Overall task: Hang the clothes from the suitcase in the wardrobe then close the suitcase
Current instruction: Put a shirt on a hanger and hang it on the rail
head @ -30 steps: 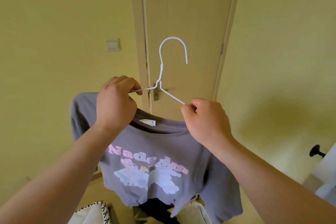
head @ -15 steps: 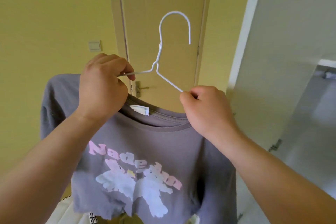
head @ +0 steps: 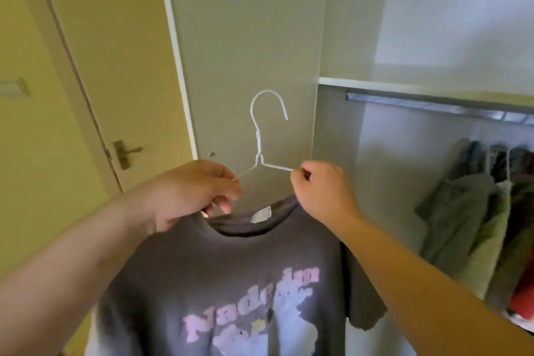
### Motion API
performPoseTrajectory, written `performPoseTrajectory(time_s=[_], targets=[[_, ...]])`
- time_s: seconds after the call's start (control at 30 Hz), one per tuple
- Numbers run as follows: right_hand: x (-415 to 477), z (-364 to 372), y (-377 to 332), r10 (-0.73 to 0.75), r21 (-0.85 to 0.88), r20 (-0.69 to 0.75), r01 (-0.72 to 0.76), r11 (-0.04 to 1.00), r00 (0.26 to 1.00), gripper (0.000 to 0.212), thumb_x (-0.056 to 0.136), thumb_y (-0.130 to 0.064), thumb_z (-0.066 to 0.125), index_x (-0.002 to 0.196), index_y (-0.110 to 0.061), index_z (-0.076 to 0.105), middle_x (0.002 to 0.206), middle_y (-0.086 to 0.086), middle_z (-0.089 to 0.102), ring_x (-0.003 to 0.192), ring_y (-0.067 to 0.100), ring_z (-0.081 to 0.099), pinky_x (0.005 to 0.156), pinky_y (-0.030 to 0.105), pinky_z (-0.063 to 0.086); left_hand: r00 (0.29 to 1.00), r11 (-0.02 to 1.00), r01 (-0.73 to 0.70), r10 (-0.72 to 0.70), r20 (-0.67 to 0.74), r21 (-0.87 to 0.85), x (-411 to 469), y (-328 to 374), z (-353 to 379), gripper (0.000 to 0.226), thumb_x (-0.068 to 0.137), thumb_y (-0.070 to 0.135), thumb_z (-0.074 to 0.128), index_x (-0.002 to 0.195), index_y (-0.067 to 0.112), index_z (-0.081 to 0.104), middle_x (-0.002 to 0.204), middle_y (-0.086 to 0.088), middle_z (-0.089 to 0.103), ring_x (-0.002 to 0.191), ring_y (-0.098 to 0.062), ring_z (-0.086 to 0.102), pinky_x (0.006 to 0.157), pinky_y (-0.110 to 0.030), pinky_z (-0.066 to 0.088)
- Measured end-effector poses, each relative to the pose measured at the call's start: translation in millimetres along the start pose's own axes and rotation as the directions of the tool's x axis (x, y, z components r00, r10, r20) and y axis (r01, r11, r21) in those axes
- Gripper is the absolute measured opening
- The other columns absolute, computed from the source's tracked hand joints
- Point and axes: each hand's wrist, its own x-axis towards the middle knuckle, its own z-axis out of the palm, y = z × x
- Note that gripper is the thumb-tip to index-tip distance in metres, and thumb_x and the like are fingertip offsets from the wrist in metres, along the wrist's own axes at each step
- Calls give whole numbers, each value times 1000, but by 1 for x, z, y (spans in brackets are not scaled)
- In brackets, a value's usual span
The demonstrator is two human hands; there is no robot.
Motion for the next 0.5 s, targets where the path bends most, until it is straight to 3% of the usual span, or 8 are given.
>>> performPoseTrajectory(time_s=[0.07,0.13,0.17,0.27,0.33,0.4,0.5], targets=[[-1,-13,31,68,-111,34,-64,992,997,19,96,-34,50,98,-25,66,107,3,58,98,26,55,91,43,50,989,978,99,-76,124,-186,22,6,47,16,94,13,62,80,7,67,74,-6,65,57,-14,60,54,-27,38],[-6,-30,58,124,-186,2,-121,975,992,38,96,-33,54,133,-27,56,131,4,49,121,27,47,104,42,41,970,942,178,-119,214,-284,47,13,94,23,100,16,56,82,7,67,78,-8,64,57,-15,58,52,-25,37],[-10,-36,69,147,-174,-33,-150,973,989,43,95,-32,56,137,-26,52,134,4,47,123,26,46,104,41,41,964,931,200,-133,228,-305,61,15,114,24,102,16,52,86,5,67,79,-8,64,57,-14,57,52,-24,38],[-21,-52,96,217,-95,-112,-228,969,970,25,96,-34,61,119,-31,53,120,-3,52,99,15,56,82,27,52,944,900,237,-125,304,-366,106,33,175,22,103,10,49,102,-1,68,84,-10,66,62,-15,58,54,-24,44],[-26,-58,111,283,-97,-93,-291,952,955,8,98,-40,58,101,-33,54,101,-7,57,78,9,58,66,18,47,919,868,282,-123,373,-409,136,44,212,23,103,10,50,108,-2,69,89,-12,66,68,-18,60,58,-28,51],[-32,-65,121,314,-127,-41,-317,940,948,14,101,-43,52,93,-32,56,82,-10,59,68,6,57,62,19,45,902,832,315,-113,416,-457,164,56,242,22,102,11,54,112,-2,69,93,-13,69,77,-22,65,64,-32,57],[-32,-74,144,400,-148,38,-391,909,916,24,103,-41,47,90,-27,62,77,-6,63,69,12,62,69,29,56,889,823,293,-47,456,-487,203,81,291,15,100,9,59,104,3,72,89,-9,72,83,-21,67,68,-32,59]])
